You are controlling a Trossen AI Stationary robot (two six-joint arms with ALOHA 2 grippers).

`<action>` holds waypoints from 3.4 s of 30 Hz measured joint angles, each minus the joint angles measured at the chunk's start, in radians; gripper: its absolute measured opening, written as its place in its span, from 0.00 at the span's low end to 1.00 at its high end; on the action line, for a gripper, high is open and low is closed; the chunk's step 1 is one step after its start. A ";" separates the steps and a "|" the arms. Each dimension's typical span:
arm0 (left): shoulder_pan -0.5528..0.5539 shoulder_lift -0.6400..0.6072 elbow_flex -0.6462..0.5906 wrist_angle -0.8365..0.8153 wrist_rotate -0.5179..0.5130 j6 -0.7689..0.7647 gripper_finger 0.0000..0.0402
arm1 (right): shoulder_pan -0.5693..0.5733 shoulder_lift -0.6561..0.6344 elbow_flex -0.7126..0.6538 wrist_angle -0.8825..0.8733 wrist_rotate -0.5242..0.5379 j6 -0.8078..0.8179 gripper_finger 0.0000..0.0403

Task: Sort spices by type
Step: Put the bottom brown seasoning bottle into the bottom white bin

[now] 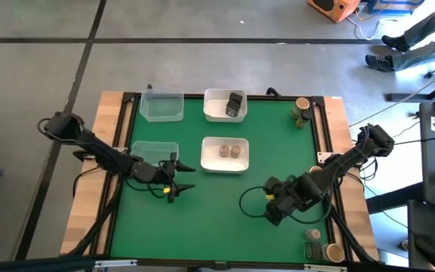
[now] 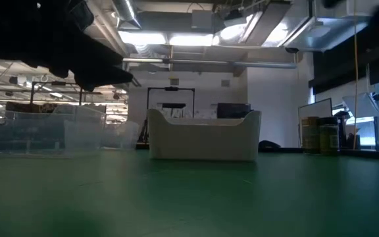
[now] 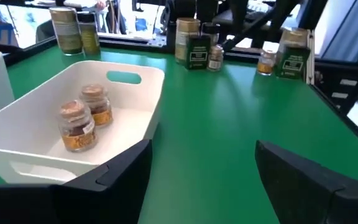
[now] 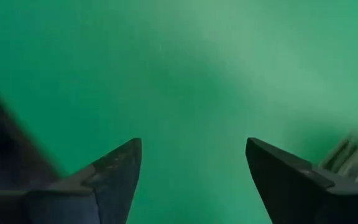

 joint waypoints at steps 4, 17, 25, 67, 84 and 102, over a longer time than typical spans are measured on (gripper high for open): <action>-0.004 0.007 0.000 -0.013 0.000 0.020 0.67 | 0.028 0.011 0.000 -0.006 -0.206 0.230 0.71; -0.006 0.007 0.000 -0.069 0.001 0.024 0.67 | 0.213 0.039 -0.061 -0.039 -0.408 0.740 0.71; -0.006 0.007 0.000 -0.068 0.002 0.023 0.67 | 0.292 0.039 -0.145 0.016 -0.411 0.862 0.71; -0.004 0.006 0.001 -0.069 0.002 0.032 0.67 | 0.301 0.046 -0.303 0.217 -0.434 0.889 0.71; -0.004 0.006 0.001 -0.067 0.002 0.035 0.67 | 0.301 0.116 -0.303 0.255 -0.486 0.860 0.64; -0.004 0.006 0.001 -0.067 0.001 0.036 0.67 | 0.285 0.115 -0.271 0.228 -0.429 0.753 0.48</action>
